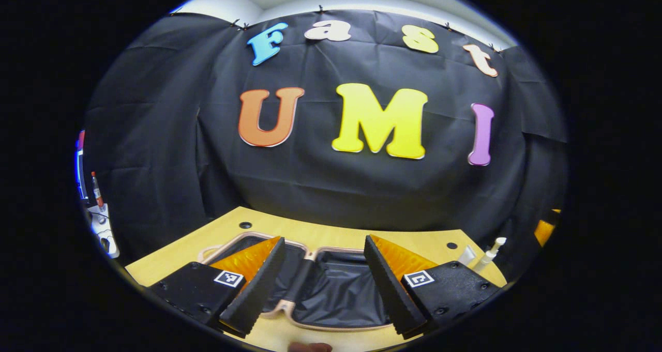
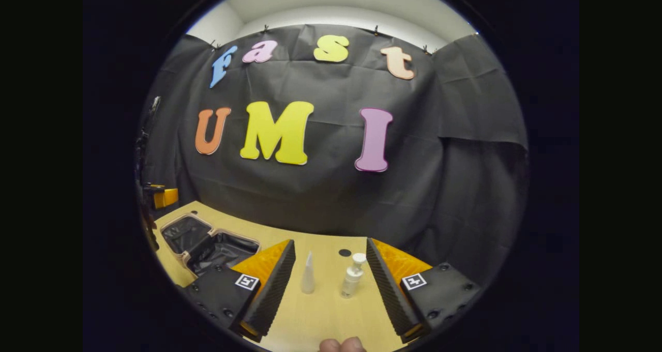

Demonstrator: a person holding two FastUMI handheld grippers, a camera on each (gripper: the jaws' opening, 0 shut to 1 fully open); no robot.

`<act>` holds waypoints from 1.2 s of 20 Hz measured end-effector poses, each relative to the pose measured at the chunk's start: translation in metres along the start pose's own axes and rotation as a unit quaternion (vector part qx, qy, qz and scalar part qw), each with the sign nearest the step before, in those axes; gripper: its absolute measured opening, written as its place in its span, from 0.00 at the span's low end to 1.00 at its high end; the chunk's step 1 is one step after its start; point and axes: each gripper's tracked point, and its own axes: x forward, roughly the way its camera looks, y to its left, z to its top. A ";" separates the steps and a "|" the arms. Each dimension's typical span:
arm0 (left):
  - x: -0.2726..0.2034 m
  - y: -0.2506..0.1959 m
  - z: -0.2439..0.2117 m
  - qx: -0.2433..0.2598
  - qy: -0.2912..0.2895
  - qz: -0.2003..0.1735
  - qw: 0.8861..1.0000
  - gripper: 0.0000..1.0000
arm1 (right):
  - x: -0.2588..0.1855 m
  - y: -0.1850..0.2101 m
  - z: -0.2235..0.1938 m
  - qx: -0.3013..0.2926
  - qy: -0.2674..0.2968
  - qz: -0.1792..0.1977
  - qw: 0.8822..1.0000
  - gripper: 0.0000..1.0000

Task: First open the suitcase, pack the skin care products into it, and then close the suitcase.

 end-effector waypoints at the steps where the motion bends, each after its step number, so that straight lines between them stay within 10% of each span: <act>1: -0.003 -0.018 -0.002 -0.001 0.002 -0.015 1.000 0.97 | 0.001 -0.006 -0.003 0.002 0.003 -0.002 1.000 0.81; 14: -0.004 -0.231 -0.121 0.083 0.116 -0.224 0.964 0.97 | 0.012 -0.105 -0.053 0.019 0.067 -0.061 0.996 0.82; 24: 0.093 -0.284 -0.232 0.092 0.169 -0.211 0.958 0.97 | 0.022 -0.167 -0.112 0.008 0.151 -0.099 0.984 0.81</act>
